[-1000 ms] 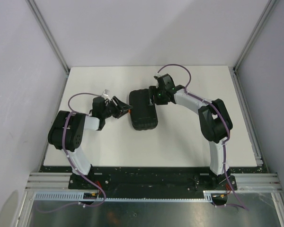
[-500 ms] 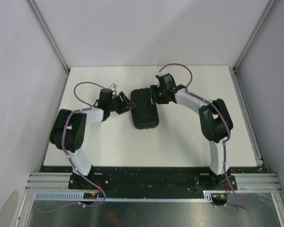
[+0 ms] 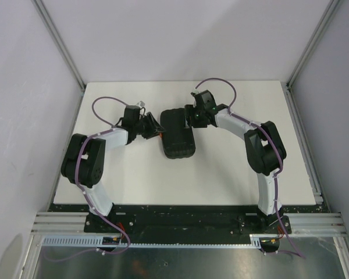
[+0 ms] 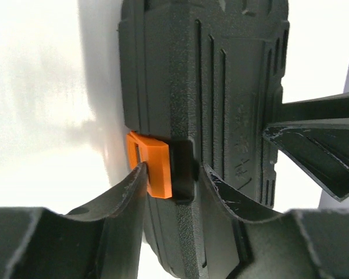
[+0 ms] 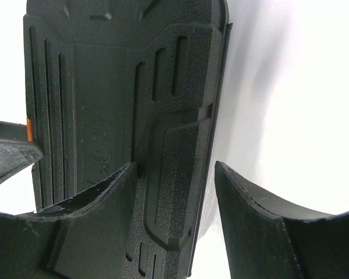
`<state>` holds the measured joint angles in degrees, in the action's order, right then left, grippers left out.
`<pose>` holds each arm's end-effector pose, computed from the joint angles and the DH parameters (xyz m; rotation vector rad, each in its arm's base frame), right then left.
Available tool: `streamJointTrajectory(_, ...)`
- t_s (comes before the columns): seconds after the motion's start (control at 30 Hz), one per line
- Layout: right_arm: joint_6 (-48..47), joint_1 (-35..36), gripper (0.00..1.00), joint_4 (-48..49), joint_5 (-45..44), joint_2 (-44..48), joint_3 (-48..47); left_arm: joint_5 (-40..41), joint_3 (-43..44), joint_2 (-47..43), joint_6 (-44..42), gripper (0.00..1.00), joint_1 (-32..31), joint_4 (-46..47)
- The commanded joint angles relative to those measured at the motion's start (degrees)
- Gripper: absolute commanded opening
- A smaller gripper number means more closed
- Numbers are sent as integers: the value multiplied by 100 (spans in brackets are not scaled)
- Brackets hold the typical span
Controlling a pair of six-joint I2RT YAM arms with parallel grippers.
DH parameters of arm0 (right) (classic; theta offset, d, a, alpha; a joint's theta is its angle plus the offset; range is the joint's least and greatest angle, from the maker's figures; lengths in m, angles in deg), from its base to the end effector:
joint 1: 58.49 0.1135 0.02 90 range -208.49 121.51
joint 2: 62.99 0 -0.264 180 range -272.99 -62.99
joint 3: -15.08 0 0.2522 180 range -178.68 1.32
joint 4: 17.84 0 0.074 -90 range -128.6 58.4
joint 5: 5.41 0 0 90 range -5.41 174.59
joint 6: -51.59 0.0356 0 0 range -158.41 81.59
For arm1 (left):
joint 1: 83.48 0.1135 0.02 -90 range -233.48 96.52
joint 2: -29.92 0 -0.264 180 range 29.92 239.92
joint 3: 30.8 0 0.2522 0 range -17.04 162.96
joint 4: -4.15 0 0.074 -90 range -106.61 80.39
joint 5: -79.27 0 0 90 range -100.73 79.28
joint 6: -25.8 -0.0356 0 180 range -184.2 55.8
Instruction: Pack the tool kit
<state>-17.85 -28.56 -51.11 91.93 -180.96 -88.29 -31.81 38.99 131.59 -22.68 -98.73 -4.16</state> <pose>0.3974 0.2341 0.2020 -0.2629 2.4600 0.5498 0.3531 -0.1095 0.1697 -0.3413 2.3689 -0.9166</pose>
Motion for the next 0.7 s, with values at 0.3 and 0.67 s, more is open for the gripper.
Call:
streamJointTrajectory(0.3,-100,40,59,-446,-302,-387,143,-190,236,-238,-100,11,-233,-202)
streamJointTrajectory(0.67,-104,28,58,-432,-289,-367,192,-241,370,-285,1,0,-271,-365)
